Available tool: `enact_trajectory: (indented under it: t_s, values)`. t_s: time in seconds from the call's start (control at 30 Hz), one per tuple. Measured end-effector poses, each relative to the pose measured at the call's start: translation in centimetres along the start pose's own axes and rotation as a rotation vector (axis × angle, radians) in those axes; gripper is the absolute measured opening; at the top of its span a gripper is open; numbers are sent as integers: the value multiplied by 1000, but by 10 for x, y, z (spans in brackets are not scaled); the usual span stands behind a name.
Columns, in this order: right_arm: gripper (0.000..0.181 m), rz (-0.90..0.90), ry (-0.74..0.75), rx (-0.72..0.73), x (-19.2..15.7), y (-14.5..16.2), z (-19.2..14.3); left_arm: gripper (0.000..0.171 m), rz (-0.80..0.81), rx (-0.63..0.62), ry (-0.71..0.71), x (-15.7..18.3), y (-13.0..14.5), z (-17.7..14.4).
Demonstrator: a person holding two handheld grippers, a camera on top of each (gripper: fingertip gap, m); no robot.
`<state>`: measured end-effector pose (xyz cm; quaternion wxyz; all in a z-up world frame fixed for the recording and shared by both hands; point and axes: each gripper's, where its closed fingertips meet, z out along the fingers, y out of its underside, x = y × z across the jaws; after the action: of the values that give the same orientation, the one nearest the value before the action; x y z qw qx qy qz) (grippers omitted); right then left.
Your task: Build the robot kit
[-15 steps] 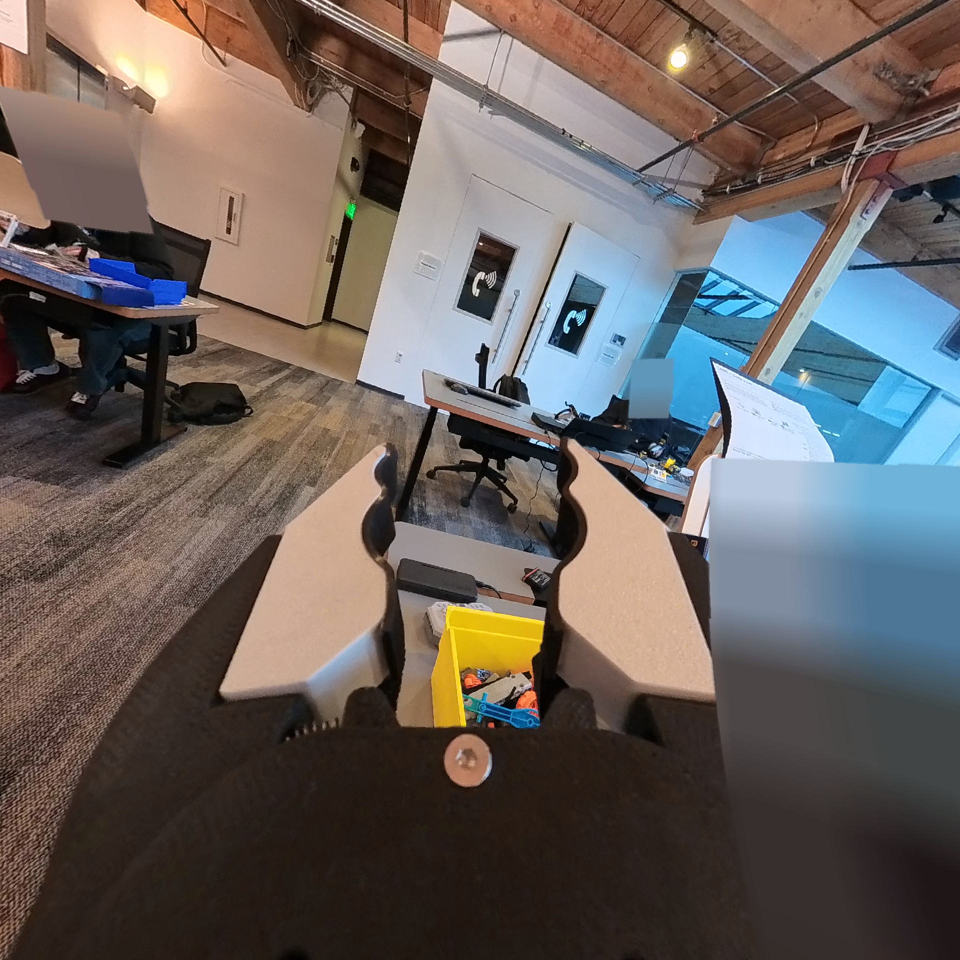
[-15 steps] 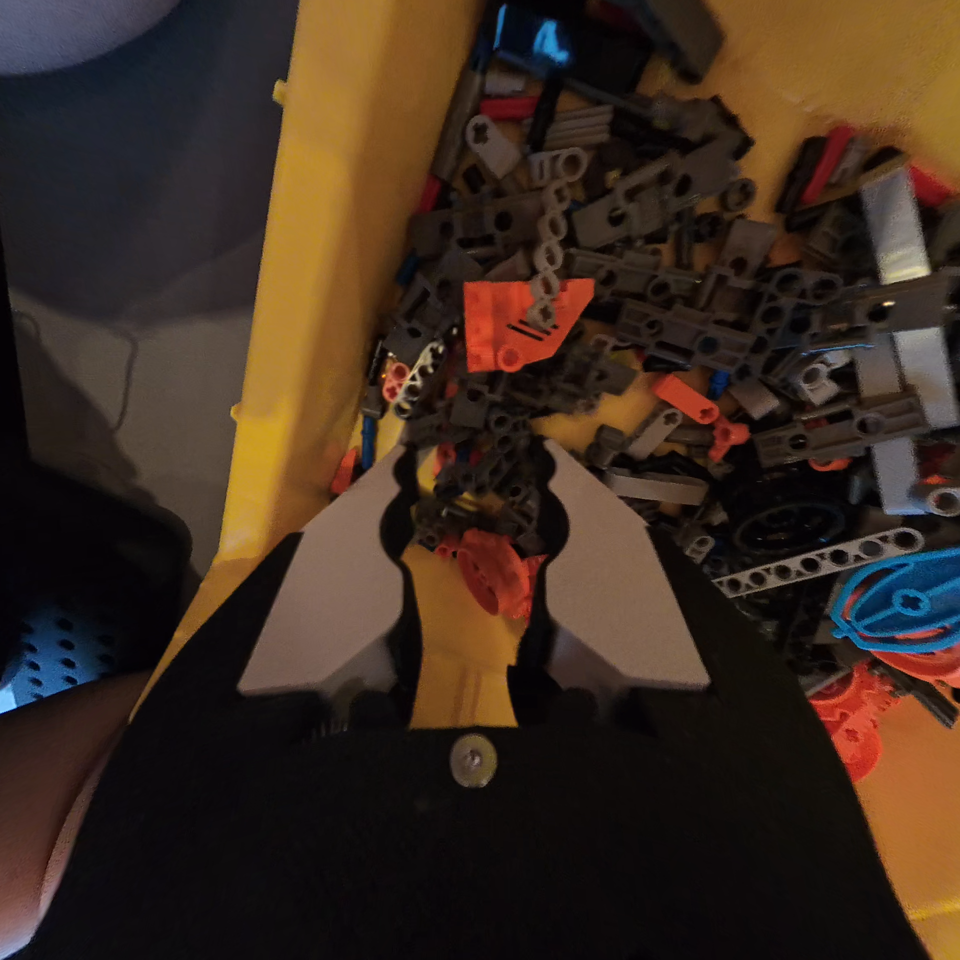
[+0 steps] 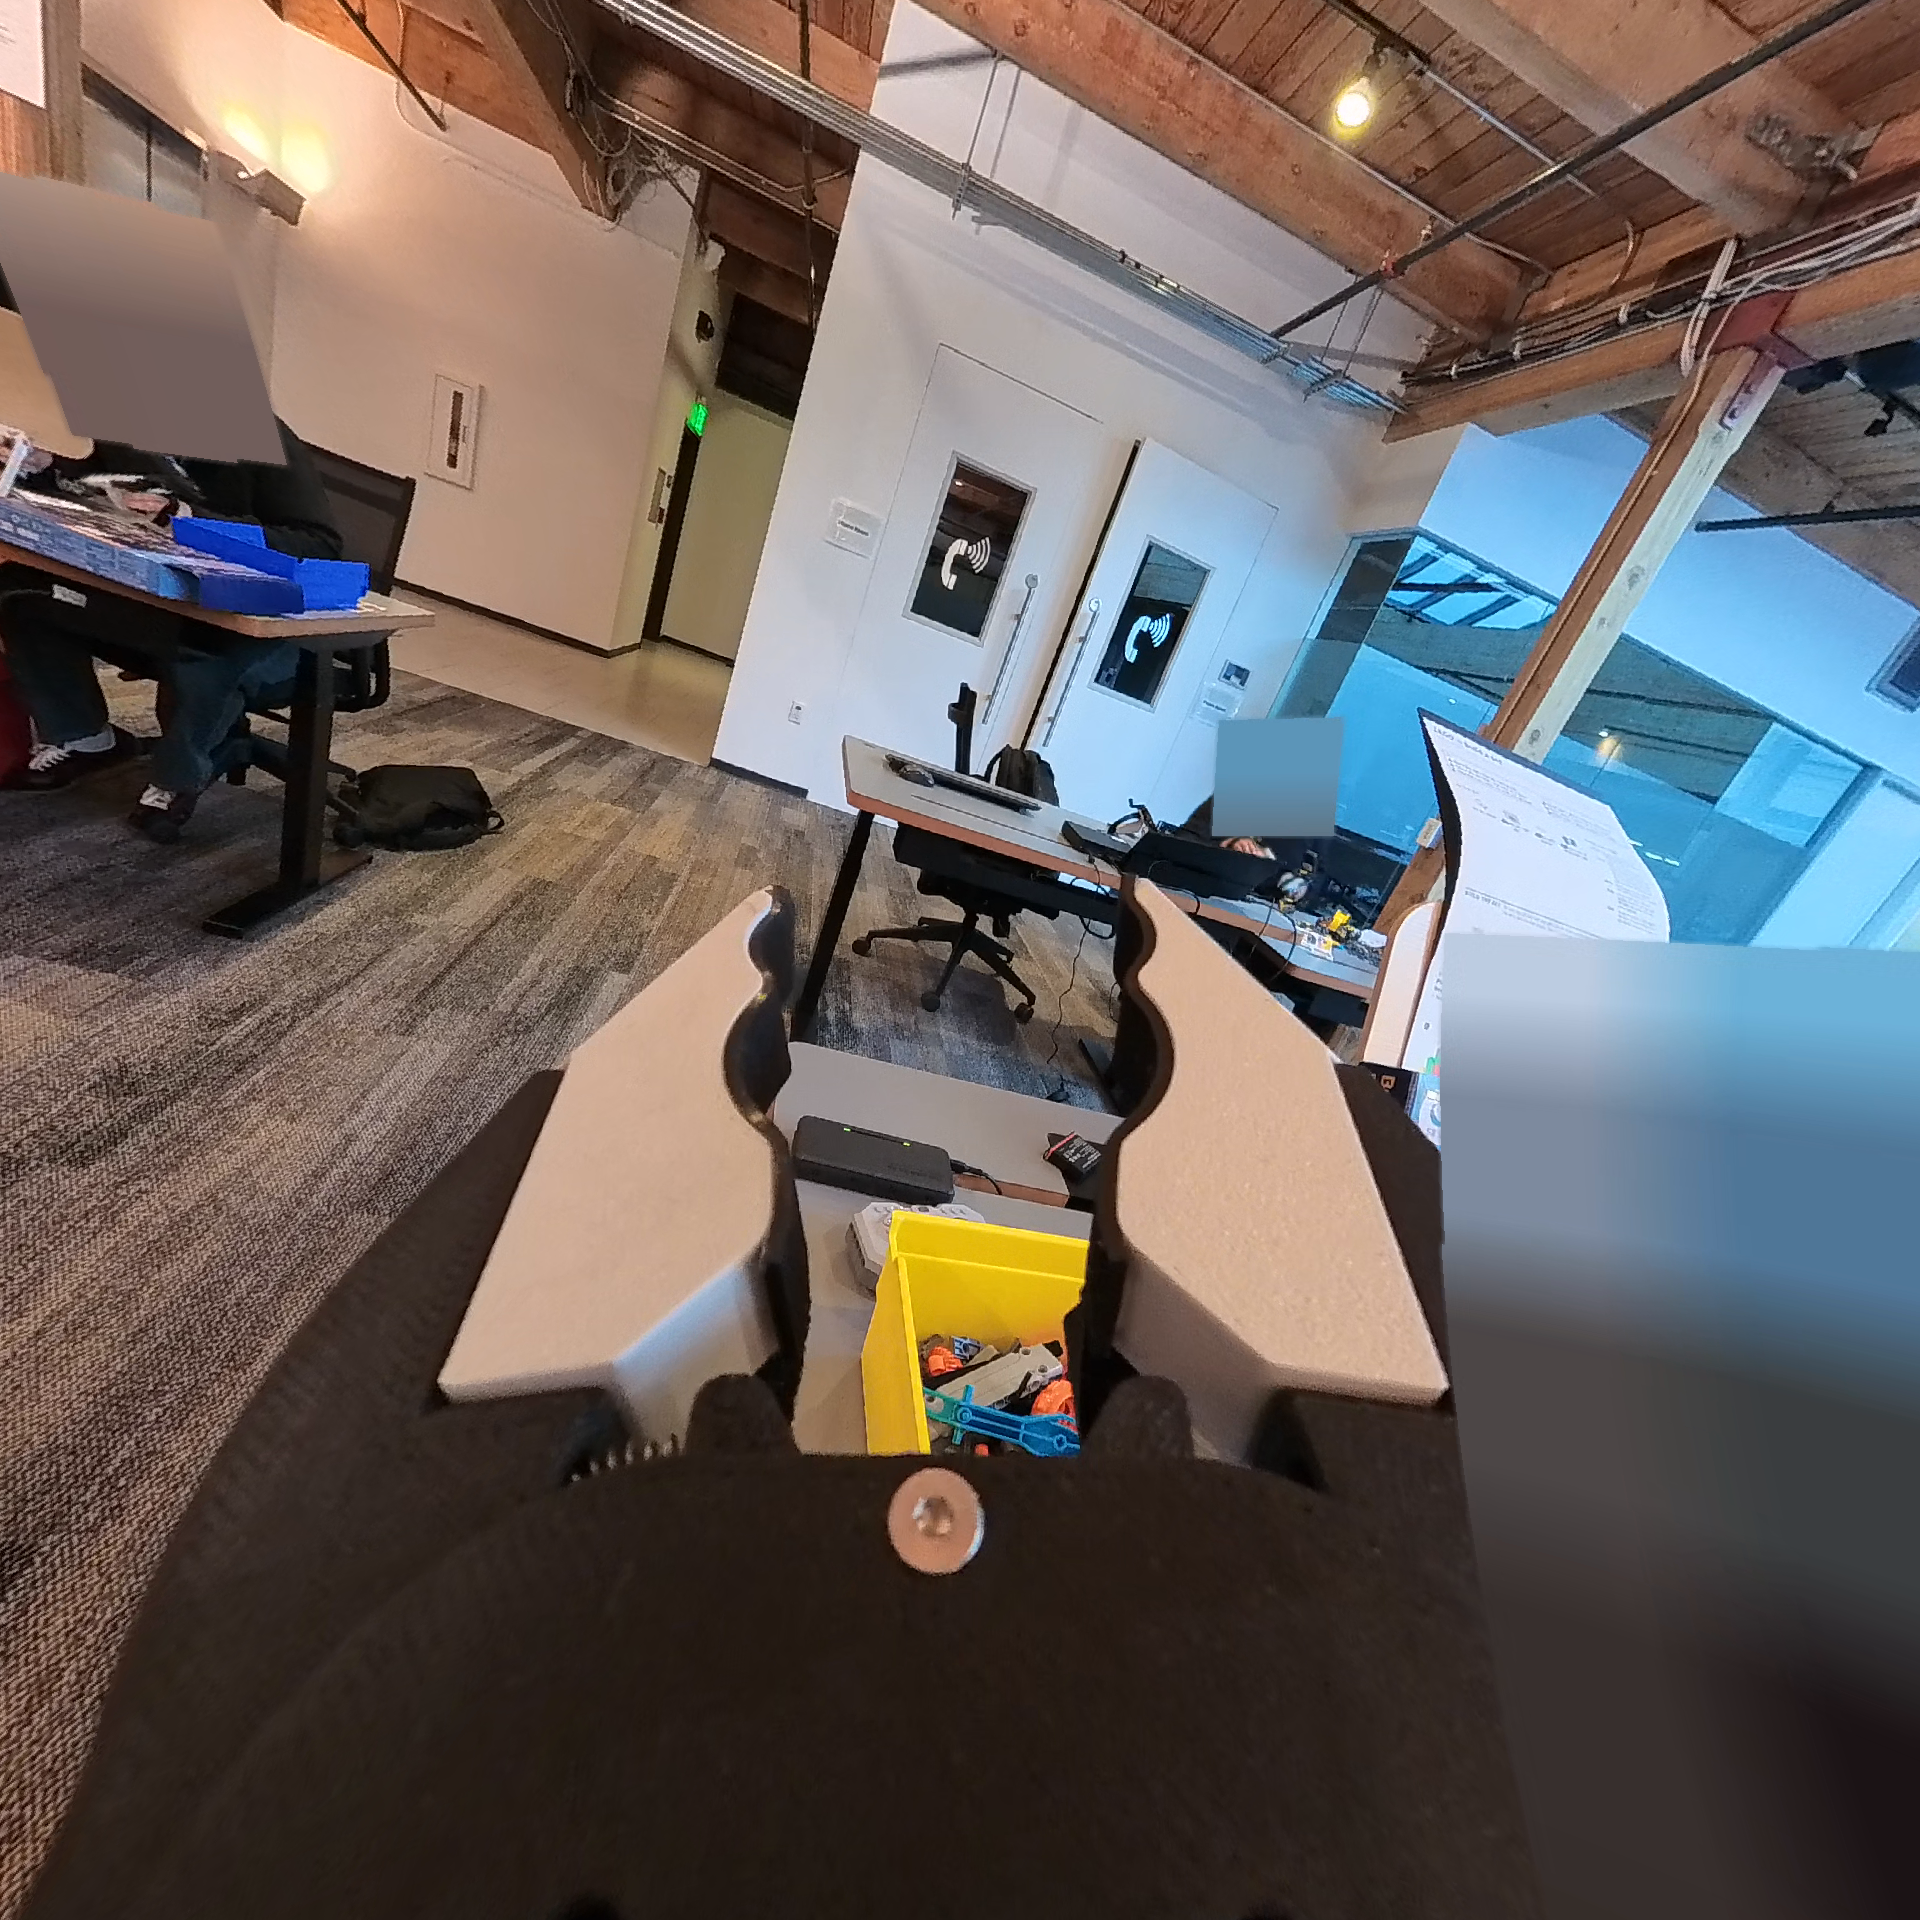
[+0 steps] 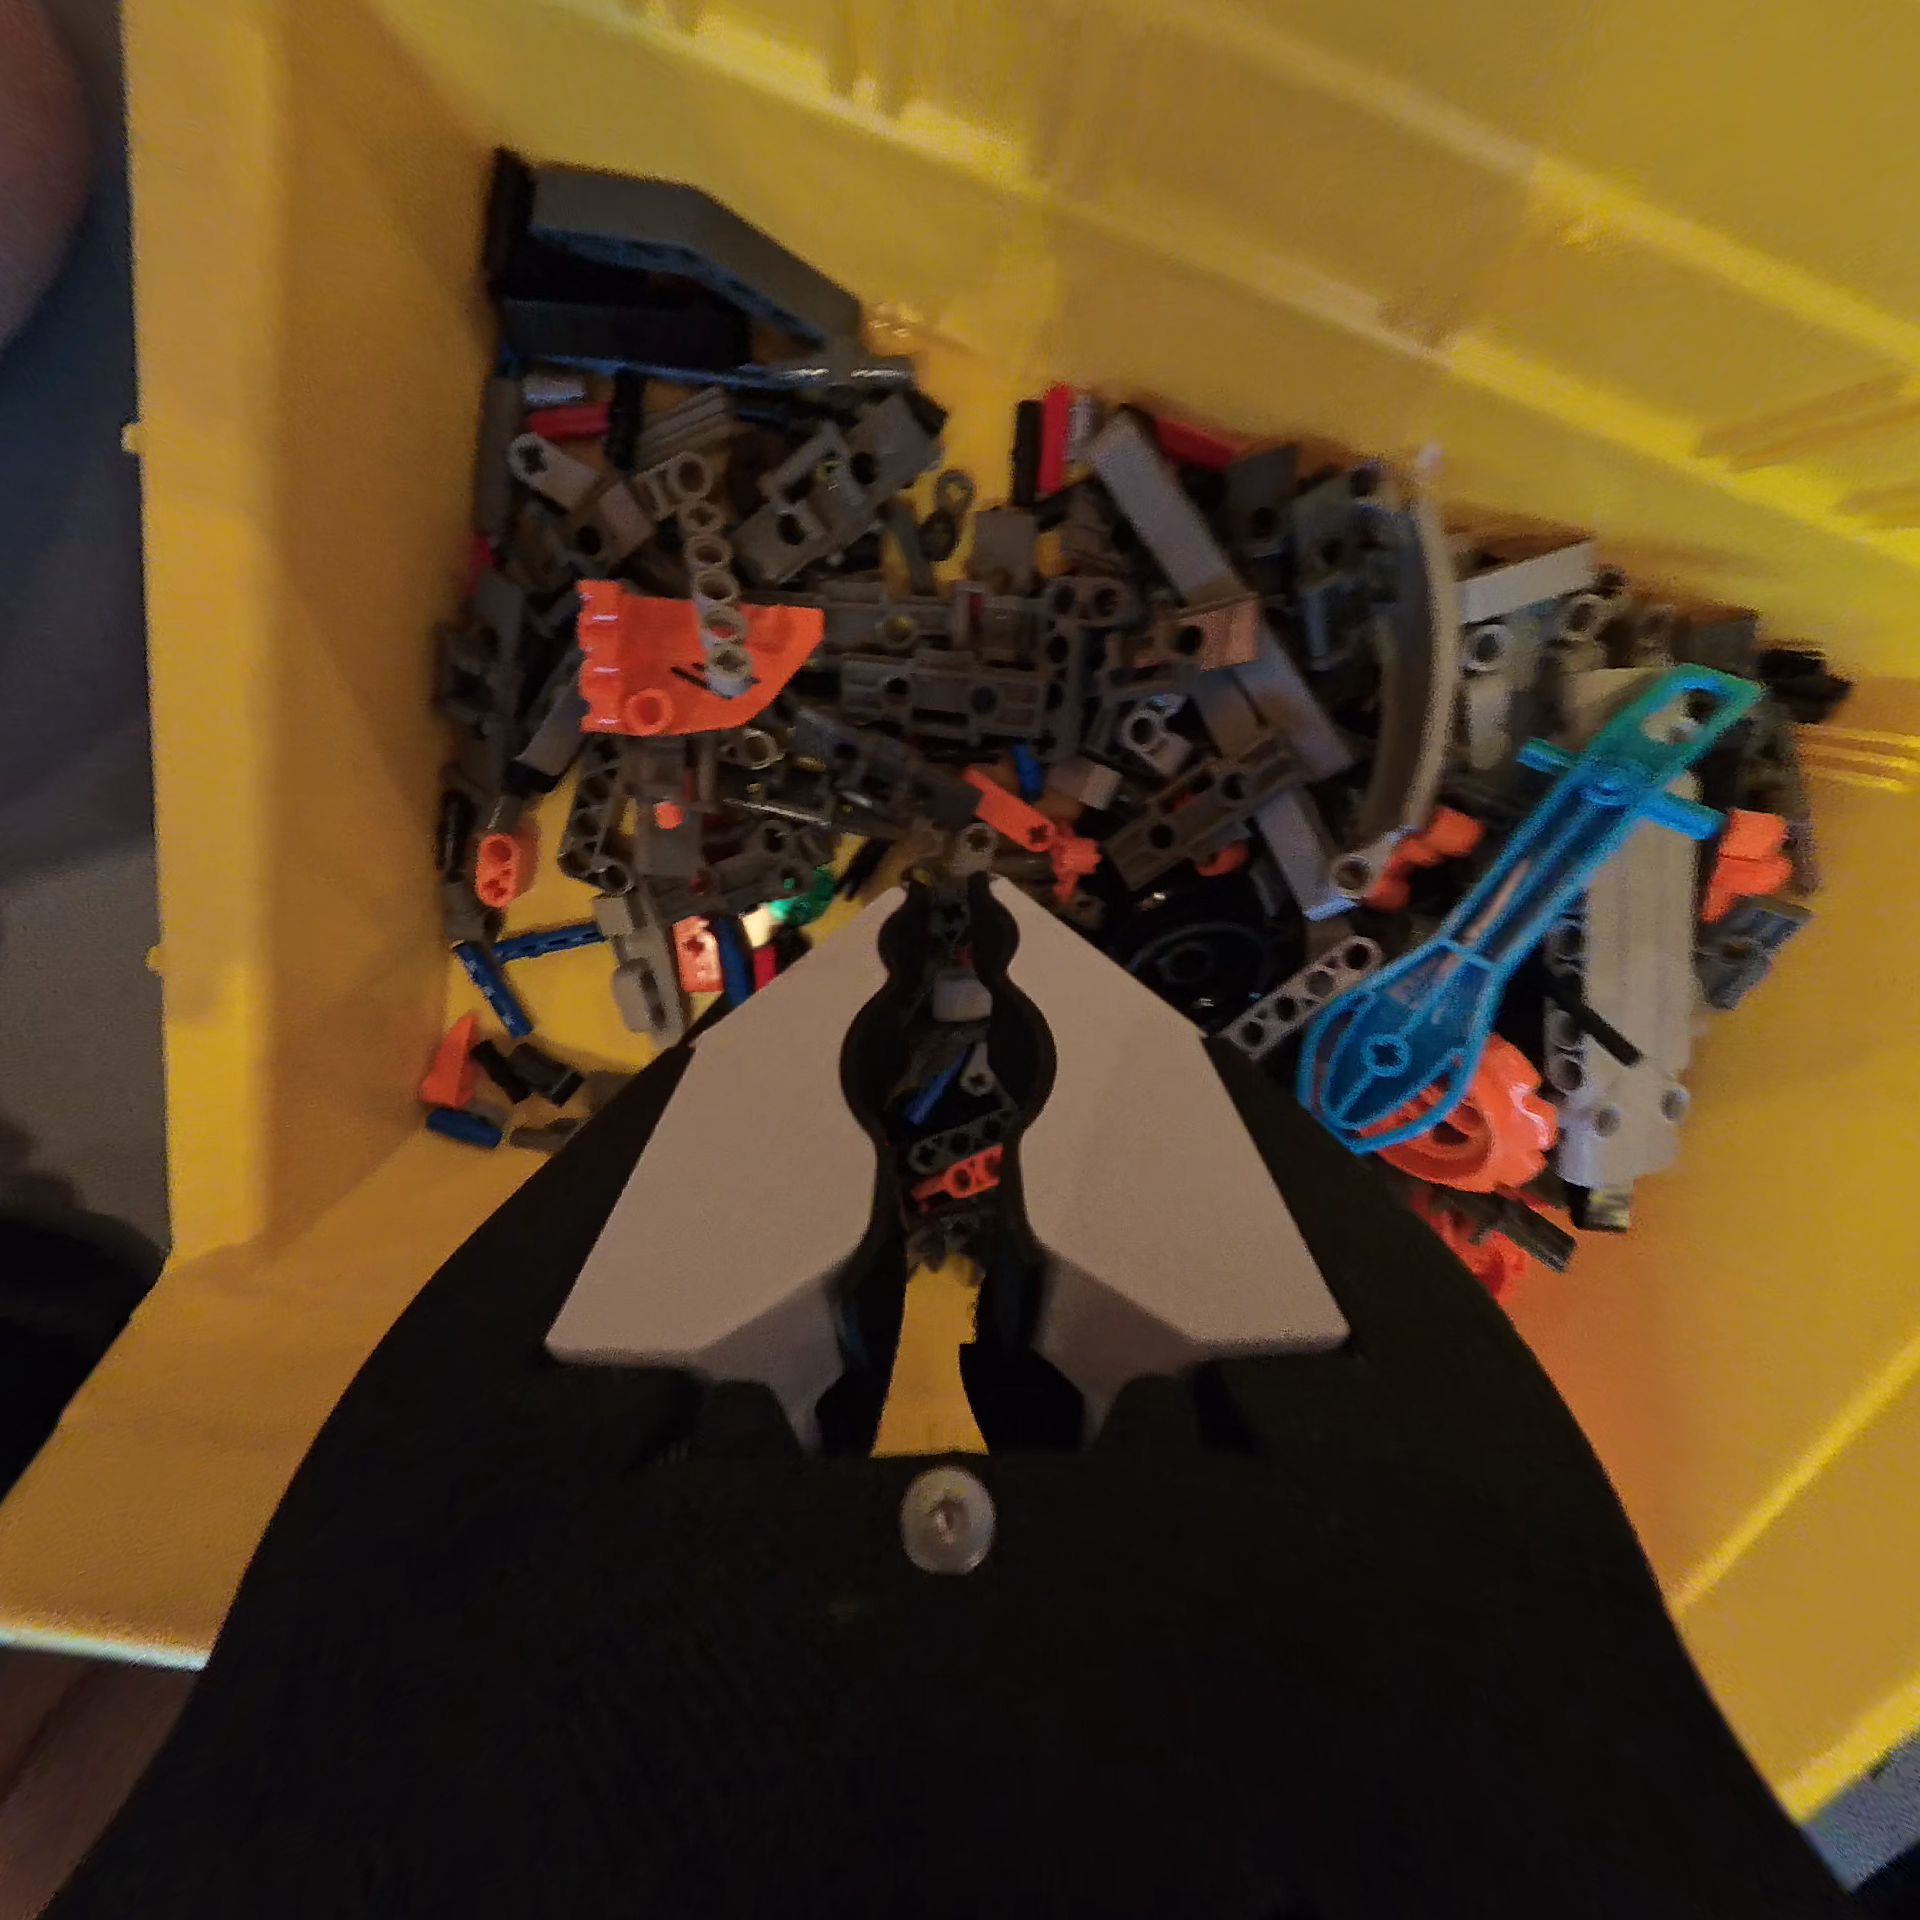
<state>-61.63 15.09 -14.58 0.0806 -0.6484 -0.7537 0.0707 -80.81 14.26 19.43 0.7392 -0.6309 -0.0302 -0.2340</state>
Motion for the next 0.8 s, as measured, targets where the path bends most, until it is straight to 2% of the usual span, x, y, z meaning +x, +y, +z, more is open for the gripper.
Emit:
enact_trajectory:
  t_s: [0.1, 0.17, 0.23, 0.33, 0.4, 0.5, 0.73, 0.8]
  values:
    - [11, 41, 51, 14, 14, 0, -4, 59, -2, 0, 0, -1, 0, 0]
    - [28, 47, 49, 34, 16, -1, -9, 59, -2, -3, 0, 0, 1, 0]
    - [34, 22, -20, 95, 3, -8, -15, 59, -1, -2, -1, -1, 0, 0]
    - [59, -13, -149, 169, -27, -23, -20, 59, -3, 1, -2, -1, 0, 0]
    - [75, -53, -188, 165, -43, -31, -13, 59, -2, -1, -4, -1, 0, 0]
    - [88, -99, -144, 90, -49, -38, 6, 59, 0, -3, -4, -1, 1, 0]
    - [83, -106, -18, -18, -44, -37, 24, 59, -3, -4, -3, -1, 1, 0]
    - [56, -110, 14, -19, -39, -37, 21, 59, 0, -1, -2, 0, 0, 0]
